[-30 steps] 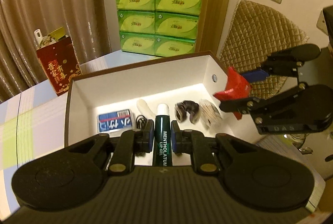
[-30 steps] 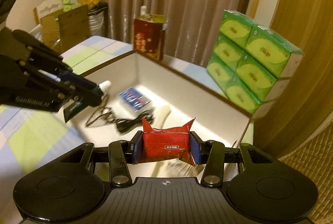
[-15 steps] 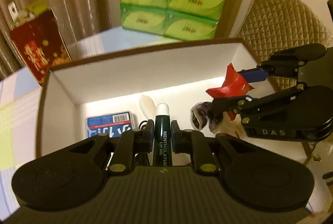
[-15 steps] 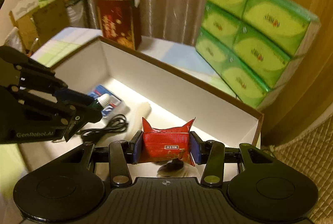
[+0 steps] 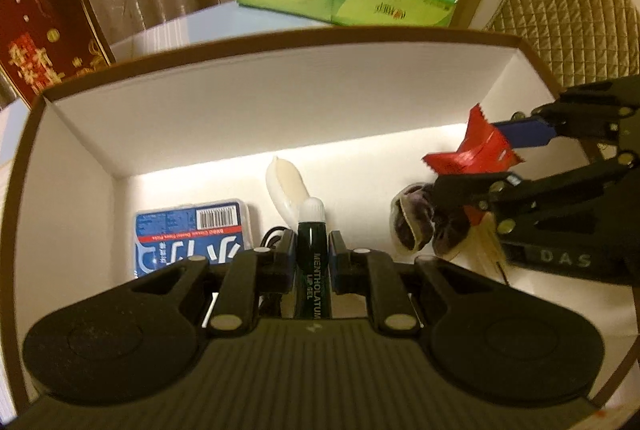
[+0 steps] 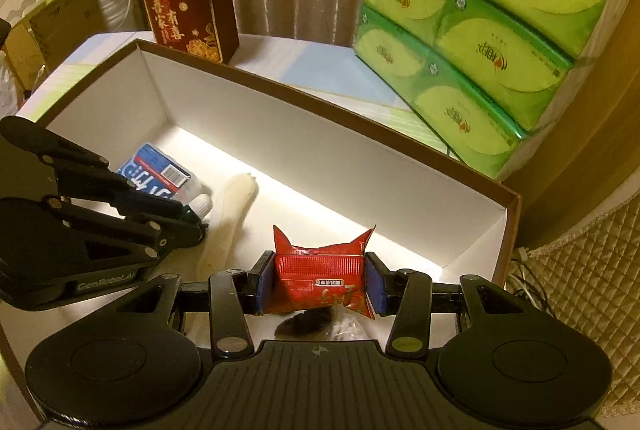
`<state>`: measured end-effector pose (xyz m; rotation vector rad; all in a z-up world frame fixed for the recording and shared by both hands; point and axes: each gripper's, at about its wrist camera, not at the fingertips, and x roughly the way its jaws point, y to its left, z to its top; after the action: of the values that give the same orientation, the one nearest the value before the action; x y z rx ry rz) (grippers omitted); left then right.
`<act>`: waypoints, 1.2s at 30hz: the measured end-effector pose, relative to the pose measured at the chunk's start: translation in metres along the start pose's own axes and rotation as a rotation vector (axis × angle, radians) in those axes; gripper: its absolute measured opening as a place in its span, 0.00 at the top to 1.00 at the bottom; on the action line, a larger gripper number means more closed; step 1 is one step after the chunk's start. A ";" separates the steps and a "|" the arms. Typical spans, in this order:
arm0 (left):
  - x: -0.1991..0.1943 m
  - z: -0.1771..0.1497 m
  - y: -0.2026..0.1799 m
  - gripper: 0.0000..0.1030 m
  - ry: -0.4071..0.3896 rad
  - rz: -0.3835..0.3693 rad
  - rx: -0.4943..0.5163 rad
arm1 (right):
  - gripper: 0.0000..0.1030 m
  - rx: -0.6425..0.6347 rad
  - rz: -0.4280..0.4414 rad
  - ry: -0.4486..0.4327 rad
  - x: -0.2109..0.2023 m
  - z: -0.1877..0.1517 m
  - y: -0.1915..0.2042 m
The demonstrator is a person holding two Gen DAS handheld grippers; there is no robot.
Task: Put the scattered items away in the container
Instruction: 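Lower both items into the box and open both grippers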
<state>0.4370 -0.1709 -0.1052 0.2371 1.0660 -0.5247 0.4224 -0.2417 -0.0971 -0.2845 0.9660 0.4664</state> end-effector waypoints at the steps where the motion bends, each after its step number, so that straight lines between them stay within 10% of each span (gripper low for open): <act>1: 0.001 0.000 0.000 0.86 0.003 0.001 -0.003 | 0.58 0.003 0.001 0.001 0.001 0.000 -0.002; 15: -0.017 0.005 0.009 0.71 -0.059 0.065 0.016 | 0.57 0.101 0.046 -0.031 0.006 0.004 -0.014; 20: -0.029 0.007 0.015 0.62 -0.087 0.103 0.020 | 0.35 0.116 0.069 -0.067 0.000 0.007 -0.015; 36: -0.066 -0.013 0.023 0.34 -0.111 0.160 -0.021 | 0.23 0.116 0.079 -0.076 -0.031 -0.017 0.005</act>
<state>0.4144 -0.1264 -0.0552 0.2688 0.9353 -0.3781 0.3926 -0.2528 -0.0804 -0.1241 0.9287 0.4878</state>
